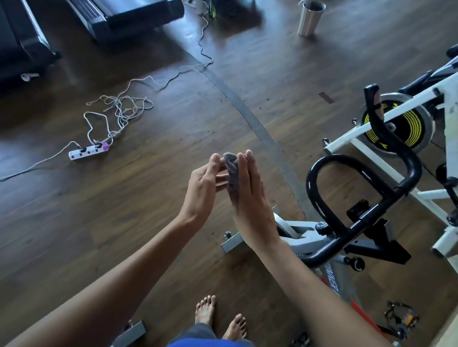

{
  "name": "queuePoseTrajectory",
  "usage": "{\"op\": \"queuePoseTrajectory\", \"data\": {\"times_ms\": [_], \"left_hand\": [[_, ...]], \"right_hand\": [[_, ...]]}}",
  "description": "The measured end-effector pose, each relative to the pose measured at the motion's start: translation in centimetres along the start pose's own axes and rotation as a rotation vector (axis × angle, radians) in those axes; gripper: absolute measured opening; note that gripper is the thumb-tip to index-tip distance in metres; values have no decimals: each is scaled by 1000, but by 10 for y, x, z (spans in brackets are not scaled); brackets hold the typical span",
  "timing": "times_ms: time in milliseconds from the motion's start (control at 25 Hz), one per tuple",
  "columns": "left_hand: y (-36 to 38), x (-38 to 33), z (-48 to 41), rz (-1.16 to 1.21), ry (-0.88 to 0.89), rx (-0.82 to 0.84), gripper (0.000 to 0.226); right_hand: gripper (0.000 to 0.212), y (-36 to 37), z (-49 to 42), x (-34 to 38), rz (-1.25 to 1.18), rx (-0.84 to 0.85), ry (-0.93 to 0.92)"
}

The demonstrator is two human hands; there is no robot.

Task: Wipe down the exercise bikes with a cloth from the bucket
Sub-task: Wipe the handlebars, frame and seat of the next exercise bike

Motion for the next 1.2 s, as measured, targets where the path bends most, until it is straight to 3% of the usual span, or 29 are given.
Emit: {"op": "queuePoseTrajectory", "data": {"times_ms": [280,400,520,640,760,960,1200], "left_hand": [[0,8,1,-66,33,-32,36],[0,11,3,-85,38,-26,35],[0,15,5,-135,87,-45,35],[1,17,12,-212,182,-175,34],[8,15,21,-228,222,-305,33],[32,13,45,-349,330,-504,42],[45,10,54,-366,234,-659,39]], "right_hand": [[79,2,31,-6,132,-3,-42],[76,-5,44,-9,131,72,-29],[79,-24,42,-17,-135,178,102],[64,-48,24,-33,-374,100,349],[56,-54,3,-49,-566,161,493],[54,-26,-35,-52,-755,338,497],[46,-7,-33,-48,-811,462,499]]}}
Point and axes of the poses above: each hand's wrist, its own z-axis away from the middle knuckle, its own y-axis out of the palm, x = y × z, the point moved 3 cm from there along -z, towards the middle knuckle, and after that the axes turned 14 degrees about -x, right-handed, at the moved point
